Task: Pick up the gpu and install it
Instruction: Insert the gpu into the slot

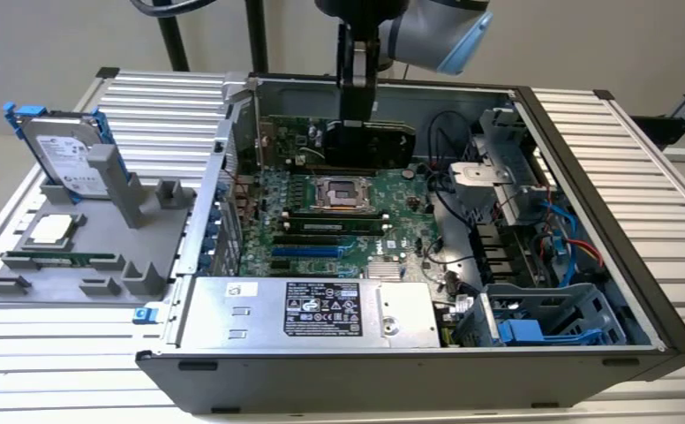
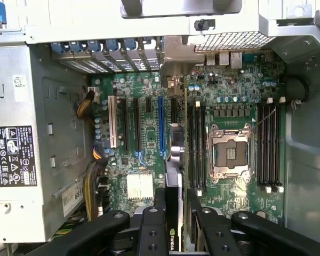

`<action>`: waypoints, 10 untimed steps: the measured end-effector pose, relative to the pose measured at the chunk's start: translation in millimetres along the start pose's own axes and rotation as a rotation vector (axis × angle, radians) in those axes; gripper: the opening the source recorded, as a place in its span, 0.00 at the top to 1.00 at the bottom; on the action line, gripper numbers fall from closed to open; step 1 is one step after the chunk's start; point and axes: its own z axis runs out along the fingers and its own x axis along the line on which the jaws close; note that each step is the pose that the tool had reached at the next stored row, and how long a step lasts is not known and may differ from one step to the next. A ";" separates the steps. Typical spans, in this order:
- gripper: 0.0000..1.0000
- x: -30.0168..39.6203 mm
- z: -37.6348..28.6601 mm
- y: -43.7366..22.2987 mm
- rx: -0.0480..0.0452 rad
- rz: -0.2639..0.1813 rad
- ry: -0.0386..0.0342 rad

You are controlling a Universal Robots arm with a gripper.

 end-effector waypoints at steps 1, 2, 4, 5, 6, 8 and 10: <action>1.00 0.0 0.5 0.0 0.0004 0.000 -0.0003; 1.00 0.0 1.1 0.0 0.0009 0.000 -0.0003; 1.00 -0.1 2.7 0.1 0.0035 0.000 -0.0004; 1.00 -0.1 3.7 0.1 0.0039 -0.001 -0.0004; 1.00 -0.1 4.7 0.1 0.0040 -0.001 -0.0004; 1.00 -0.2 5.9 0.2 0.0039 -0.001 -0.0002; 1.00 -0.2 6.7 0.2 0.0040 -0.001 -0.0002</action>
